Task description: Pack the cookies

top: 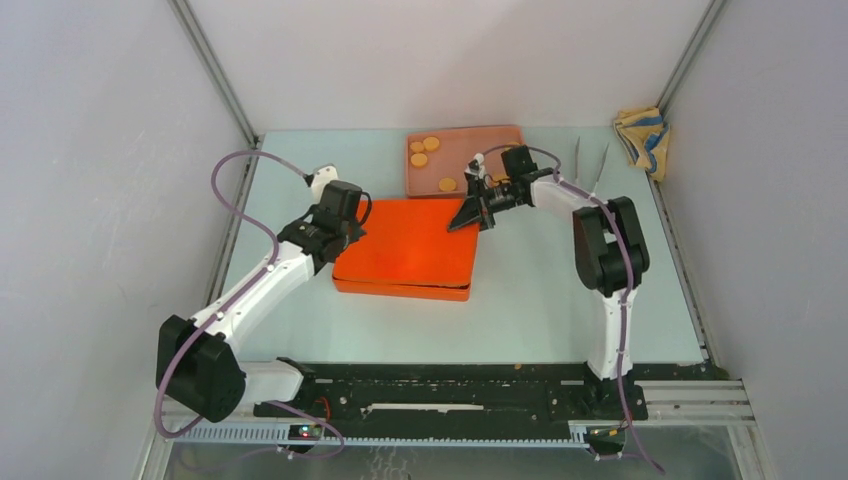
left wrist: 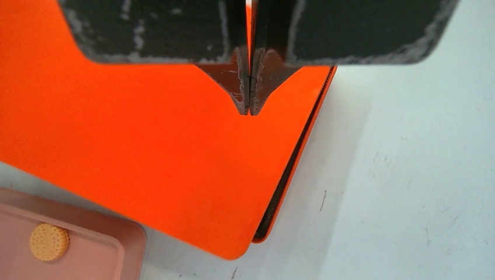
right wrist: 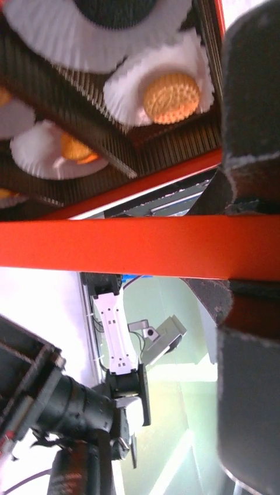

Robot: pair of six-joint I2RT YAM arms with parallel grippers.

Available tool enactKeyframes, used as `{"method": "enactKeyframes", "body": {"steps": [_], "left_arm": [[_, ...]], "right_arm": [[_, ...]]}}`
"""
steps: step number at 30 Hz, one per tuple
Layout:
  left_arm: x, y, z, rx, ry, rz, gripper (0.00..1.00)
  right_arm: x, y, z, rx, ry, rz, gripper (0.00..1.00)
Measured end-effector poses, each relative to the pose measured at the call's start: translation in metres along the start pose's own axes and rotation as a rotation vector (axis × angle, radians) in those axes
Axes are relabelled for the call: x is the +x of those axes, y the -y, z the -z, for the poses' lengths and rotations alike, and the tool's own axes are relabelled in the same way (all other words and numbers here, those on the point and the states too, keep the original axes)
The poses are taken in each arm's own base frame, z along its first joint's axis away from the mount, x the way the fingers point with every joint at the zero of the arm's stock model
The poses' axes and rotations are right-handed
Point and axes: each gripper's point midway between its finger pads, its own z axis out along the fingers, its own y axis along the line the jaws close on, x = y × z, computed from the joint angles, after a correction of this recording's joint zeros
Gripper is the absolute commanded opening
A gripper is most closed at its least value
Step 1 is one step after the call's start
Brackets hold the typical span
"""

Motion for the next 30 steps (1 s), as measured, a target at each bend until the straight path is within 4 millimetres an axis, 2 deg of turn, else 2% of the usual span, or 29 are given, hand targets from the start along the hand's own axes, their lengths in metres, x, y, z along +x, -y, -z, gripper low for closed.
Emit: {"method": "enactKeyframes", "body": {"steps": [6,10,19,24,30], "left_arm": [[0.0,0.003,0.0,0.015,-0.004,0.002,0.0],[0.001,0.003,0.0,0.015,-0.005,0.001,0.0],[0.001,0.002,0.0,0.014,-0.006,-0.014,0.0],[0.001,0.002,0.0,0.012,-0.005,-0.017,0.0],[0.0,0.001,-0.001,0.007,-0.001,-0.018,0.0]], "right_arm": [[-0.001,-0.057,0.01,0.005,0.067,0.159,0.0],[-0.004,-0.07,0.006,-0.018,0.064,0.181,0.0],[-0.012,-0.06,-0.008,-0.035,0.042,0.099,0.0],[-0.021,-0.036,-0.021,-0.032,0.02,0.039,0.0],[-0.014,-0.009,-0.03,-0.02,-0.025,-0.046,0.0]]}}
